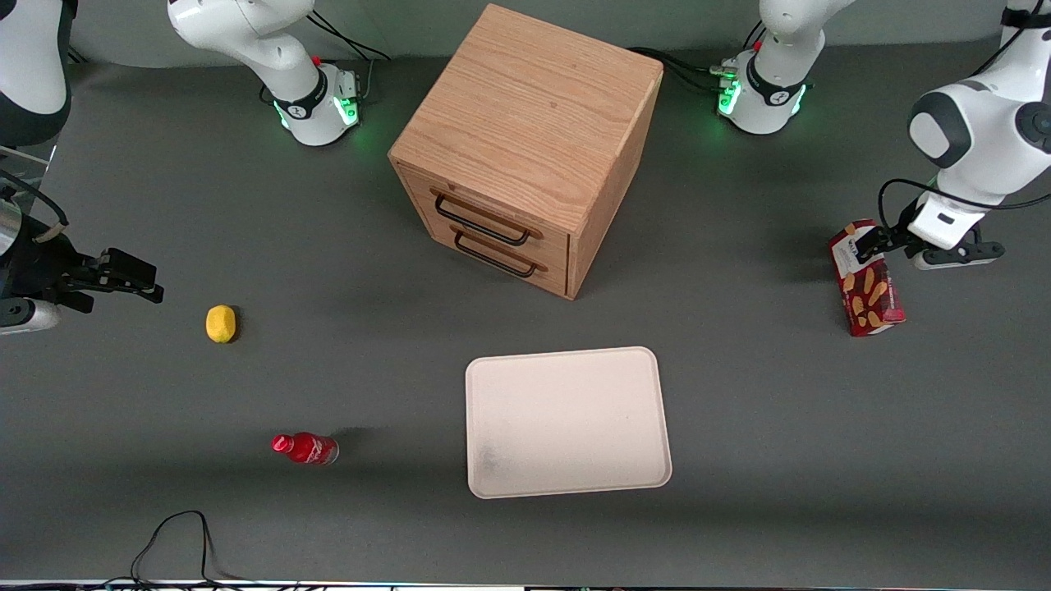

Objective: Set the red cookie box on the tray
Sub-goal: 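Lower the left gripper and close it on the box's end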

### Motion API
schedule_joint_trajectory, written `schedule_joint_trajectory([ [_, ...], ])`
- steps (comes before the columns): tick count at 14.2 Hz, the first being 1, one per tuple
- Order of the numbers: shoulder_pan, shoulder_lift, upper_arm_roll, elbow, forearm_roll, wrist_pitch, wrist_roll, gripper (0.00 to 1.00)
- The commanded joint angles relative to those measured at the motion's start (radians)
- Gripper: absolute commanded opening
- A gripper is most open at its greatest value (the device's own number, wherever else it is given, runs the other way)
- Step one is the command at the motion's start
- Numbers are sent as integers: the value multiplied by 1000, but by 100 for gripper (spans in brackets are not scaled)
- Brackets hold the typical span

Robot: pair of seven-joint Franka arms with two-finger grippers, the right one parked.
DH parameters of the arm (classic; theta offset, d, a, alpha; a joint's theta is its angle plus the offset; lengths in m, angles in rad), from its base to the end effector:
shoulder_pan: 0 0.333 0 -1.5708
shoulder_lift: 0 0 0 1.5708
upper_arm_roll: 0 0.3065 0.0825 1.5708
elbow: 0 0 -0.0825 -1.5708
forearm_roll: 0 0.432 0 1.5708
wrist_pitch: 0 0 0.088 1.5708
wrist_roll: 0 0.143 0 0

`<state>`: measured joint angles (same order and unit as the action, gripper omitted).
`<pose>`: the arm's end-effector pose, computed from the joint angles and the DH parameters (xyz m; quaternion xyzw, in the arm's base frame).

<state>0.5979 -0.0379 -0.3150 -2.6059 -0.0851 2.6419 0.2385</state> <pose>0.4531 0.1344 0.1873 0.9975 0.0586 0.0391 0.0060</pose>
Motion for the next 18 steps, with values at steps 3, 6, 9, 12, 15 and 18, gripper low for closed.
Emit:
schedule_joint_trajectory([
  [3, -4, 73, 5, -10, -13, 78, 19, 100],
  [6, -4, 93, 5, -2, -10, 70, 18, 61],
  [9, -3, 90, 8, 9, -8, 55, 19, 30],
  [12, -3, 84, 14, 30, -8, 17, 19, 0],
  [15, -3, 81, 19, 33, -7, 9, 21, 0],
  [18, -6, 20, 17, 75, -1, -103, 22, 0],
])
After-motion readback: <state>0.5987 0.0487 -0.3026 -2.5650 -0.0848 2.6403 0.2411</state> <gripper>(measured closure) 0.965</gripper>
